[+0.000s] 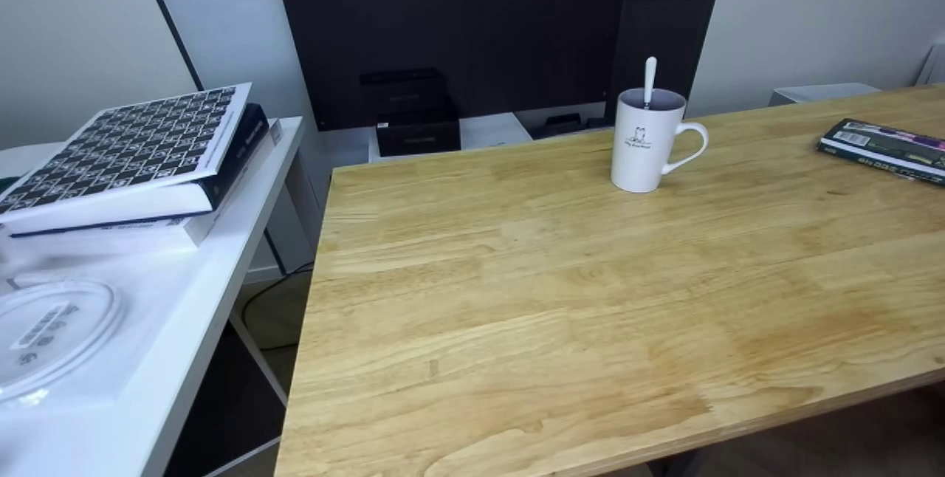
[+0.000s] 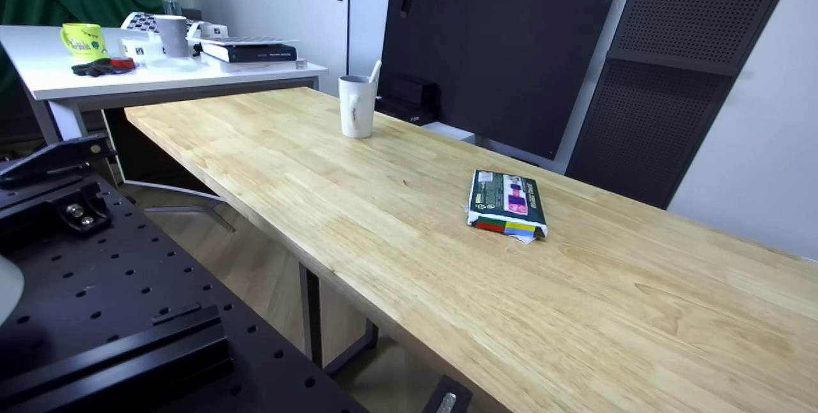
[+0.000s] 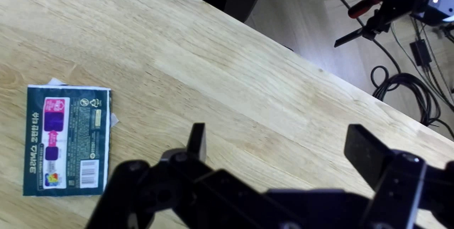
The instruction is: Remove the spoon from the mug and put it on the table
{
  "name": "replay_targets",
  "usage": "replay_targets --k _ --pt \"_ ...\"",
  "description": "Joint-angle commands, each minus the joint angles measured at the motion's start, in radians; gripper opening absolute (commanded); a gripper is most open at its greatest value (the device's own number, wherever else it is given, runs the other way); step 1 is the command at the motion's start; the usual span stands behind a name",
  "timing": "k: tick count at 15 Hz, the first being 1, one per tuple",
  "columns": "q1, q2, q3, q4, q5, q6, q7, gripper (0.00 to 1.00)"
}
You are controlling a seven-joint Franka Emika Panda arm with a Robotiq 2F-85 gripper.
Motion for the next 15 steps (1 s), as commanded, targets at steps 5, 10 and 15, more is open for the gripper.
replay_targets --k 5,10,15 --pt "-0.008 0.129 0.068 0.142 0.027 -0.047 0.031 1.0" --pt "-0.013 0.133 0.069 0.138 0.027 -0.045 0.029 1.0" --pt "-0.009 0.189 0.07 0.183 0.022 -0.001 0.048 1.0"
